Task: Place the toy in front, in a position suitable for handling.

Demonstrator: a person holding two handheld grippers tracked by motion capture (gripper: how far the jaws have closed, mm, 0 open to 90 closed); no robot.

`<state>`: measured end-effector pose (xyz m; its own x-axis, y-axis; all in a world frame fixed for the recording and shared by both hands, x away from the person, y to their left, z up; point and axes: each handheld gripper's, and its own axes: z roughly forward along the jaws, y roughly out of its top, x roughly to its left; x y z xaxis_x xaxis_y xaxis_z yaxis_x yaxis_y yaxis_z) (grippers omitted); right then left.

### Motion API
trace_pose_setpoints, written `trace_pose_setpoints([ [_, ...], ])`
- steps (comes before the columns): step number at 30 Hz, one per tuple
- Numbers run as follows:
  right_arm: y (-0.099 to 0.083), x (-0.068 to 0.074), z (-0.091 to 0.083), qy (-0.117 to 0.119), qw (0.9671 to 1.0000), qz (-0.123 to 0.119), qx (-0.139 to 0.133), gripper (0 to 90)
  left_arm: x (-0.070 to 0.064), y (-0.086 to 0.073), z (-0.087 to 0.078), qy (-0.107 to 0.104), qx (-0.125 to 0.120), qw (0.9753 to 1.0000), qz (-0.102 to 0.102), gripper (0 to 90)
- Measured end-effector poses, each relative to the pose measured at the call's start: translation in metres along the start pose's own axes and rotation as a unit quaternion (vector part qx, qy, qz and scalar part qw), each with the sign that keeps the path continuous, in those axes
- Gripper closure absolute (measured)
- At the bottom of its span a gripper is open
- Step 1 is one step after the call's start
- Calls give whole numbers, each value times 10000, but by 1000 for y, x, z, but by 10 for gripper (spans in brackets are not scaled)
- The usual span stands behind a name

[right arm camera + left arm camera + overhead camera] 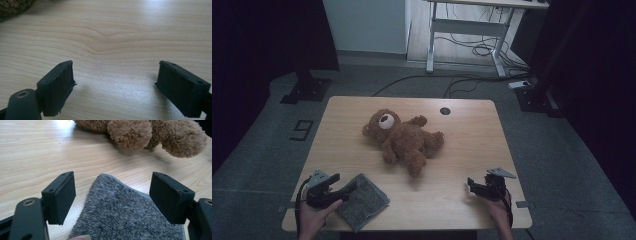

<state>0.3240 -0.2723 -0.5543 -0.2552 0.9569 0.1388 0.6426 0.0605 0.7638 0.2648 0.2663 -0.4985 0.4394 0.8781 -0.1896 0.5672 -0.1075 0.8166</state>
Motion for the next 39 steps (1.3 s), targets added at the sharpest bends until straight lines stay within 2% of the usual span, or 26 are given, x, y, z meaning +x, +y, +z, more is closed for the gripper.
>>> trace_pose_setpoints([
  [6,4,3,-5,97,9999,50,-133,148,-9,3,7,-90,70,9999,106,209],
  [12,13,15,-13,312,9991,-30,-284,148,-24,19,19,-208,70,9995,237,192],
  [14,20,29,-17,480,9980,-184,-371,148,-32,29,32,-231,93,9991,342,191],
  [17,26,43,-17,609,9967,-302,-439,148,-38,37,46,-322,158,9986,384,182],
  [19,32,55,-15,746,9954,-386,-470,148,-42,43,56,-307,196,9983,445,180],
  [24,46,89,-1,1116,9904,-673,-468,146,-44,60,89,-233,334,9981,456,168],
  [25,46,89,-1,1116,9904,-673,-468,146,-44,60,89,-233,334,9981,456,167],
  [26,51,106,6,1271,9873,-842,-451,144,-42,65,100,-215,361,9982,418,167],
  [30,59,132,14,1507,9819,-1055,-455,140,-39,73,123,-227,533,9977,343,167],
  [31,59,132,14,1507,9819,-1055,-455,140,-39,73,123,-227,533,9977,343,171],
  [32,64,144,16,1624,9796,-1075,-485,138,-38,76,132,-188,526,9980,284,180],
  [35,69,156,20,1702,9774,-1155,-491,138,-38,78,140,-184,567,9979,251,183],
  [36,69,156,20,1702,9774,-1155,-491,138,-39,80,144,-152,590,9978,258,183],
  [37,74,164,28,1678,9774,-1219,-419,139,-38,82,150,-120,655,9975,254,190],
  [38,76,165,32,1651,9779,-1227,-377,144,-37,82,154,-113,683,9974,187,193],
  [39,76,165,32,1651,9779,-1227,-377,144,-37,82,154,-113,683,9974,187,211],
])
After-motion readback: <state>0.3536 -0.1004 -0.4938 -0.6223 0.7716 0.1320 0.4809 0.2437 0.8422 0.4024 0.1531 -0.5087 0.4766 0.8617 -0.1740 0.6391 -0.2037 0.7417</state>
